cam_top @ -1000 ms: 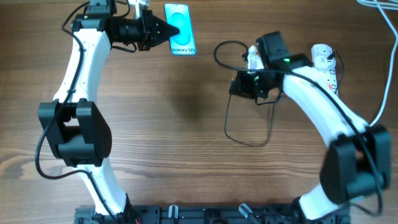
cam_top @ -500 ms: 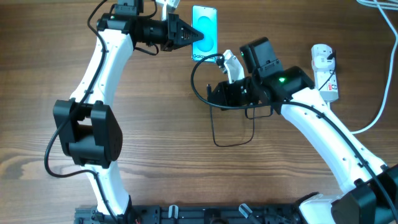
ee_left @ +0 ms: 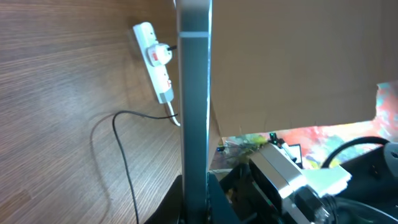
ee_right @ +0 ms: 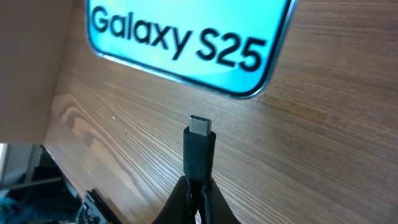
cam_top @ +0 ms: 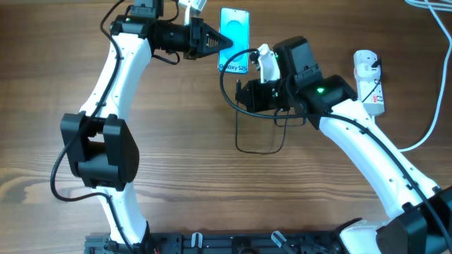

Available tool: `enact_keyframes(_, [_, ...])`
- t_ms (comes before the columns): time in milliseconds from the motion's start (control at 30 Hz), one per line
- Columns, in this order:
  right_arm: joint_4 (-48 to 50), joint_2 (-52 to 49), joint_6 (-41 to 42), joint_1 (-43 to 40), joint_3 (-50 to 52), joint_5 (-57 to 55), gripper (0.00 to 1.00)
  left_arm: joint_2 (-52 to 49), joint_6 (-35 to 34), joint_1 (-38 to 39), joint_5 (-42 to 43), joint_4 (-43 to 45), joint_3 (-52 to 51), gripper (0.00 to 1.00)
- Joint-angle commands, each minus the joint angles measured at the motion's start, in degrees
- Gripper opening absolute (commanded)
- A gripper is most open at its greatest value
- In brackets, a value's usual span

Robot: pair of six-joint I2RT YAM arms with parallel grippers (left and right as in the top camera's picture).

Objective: Plug charger to phone and switch on socket
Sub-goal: 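Align the connector under the phone's bottom port with the right gripper, then push the USB-C connector up into the phone's bottom port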

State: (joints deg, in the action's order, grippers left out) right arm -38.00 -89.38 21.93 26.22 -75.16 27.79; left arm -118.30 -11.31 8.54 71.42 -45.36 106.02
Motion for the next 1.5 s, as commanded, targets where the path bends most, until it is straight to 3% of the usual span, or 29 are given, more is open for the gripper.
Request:
enact_keyframes(0, [0.7, 0.7, 3.7, 0.2, -0.7, -0.8, 0.04, 1.9, 3.7, 0.0, 4.0, 0.2, 0.3, 0.04])
enact_keyframes(567, [0.7, 0.7, 3.6, 1.6, -0.7, -5.0, 0.05, 1.9, 4.9, 2.6, -2.6, 0.1, 0.3, 0.04])
enact_keyframes(1467, [-0.1, 0.7, 3.6, 1.6, -0.7, -4.6, 0.04, 1.9, 4.9, 2.5, -2.5, -0.5, 0.3, 0.04])
